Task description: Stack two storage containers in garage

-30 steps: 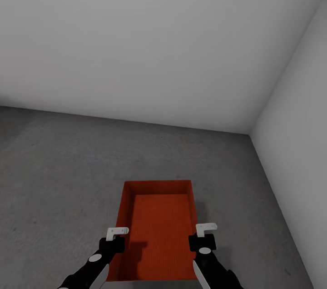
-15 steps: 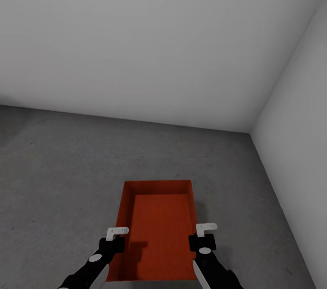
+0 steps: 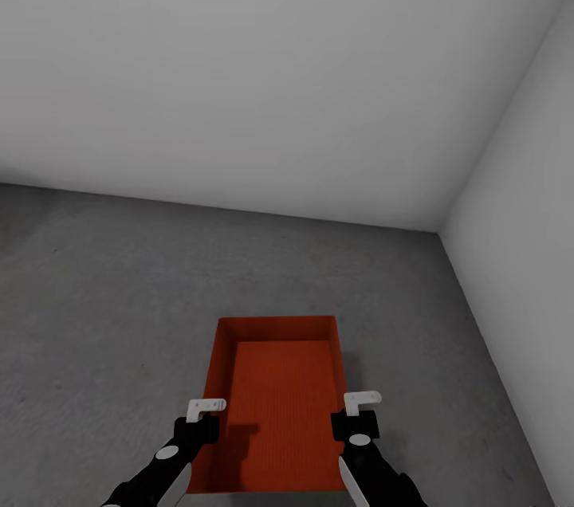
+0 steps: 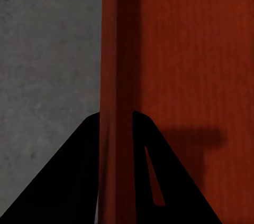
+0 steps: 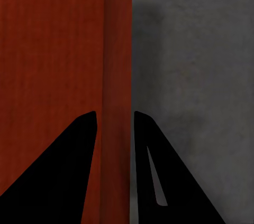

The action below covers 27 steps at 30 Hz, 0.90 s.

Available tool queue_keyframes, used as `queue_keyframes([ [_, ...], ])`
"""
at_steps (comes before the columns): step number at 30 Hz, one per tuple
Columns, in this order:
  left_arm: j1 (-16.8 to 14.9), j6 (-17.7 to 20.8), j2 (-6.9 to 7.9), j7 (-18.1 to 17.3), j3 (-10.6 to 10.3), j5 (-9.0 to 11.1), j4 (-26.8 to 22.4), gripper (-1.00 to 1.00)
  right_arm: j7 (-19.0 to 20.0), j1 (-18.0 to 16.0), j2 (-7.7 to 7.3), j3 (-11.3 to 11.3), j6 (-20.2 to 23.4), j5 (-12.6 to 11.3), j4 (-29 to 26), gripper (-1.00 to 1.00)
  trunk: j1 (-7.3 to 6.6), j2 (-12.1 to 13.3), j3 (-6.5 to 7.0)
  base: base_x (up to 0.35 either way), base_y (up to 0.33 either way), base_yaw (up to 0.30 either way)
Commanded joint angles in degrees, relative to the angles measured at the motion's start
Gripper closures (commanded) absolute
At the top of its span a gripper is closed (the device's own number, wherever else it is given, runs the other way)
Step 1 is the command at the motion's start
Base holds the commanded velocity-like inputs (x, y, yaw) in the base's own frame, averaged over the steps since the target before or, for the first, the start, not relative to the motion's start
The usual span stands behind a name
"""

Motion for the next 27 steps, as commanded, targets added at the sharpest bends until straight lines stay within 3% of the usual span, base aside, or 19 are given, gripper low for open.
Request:
queue_keyframes([
  [1,-0.1,-0.24,0.1,0.79,-0.46,0.12,-0.07,1.0,-0.73,0.01,-1.03,0.66,0.59,1.49,0.12,1.0,-0.01,-0.02,-0.12,0.0,0.0,0.0],
  [11,-0.1,-0.24,0.1,0.79,-0.46,0.12,-0.07,1.0,-0.79,0.01,-1.03,0.64,0.59,1.52,0.12,1.0,-0.01,-0.02,-0.91,0.0,0.0,0.0],
  [27,-0.1,-0.23,0.1,0.79,-0.47,0.09,-0.07,1.0,-0.73,0.01,-1.03,0.64,0.59,1.51,0.12,1.0,3.51,-6.44,-3.9,0.0,0.0,0.0],
])
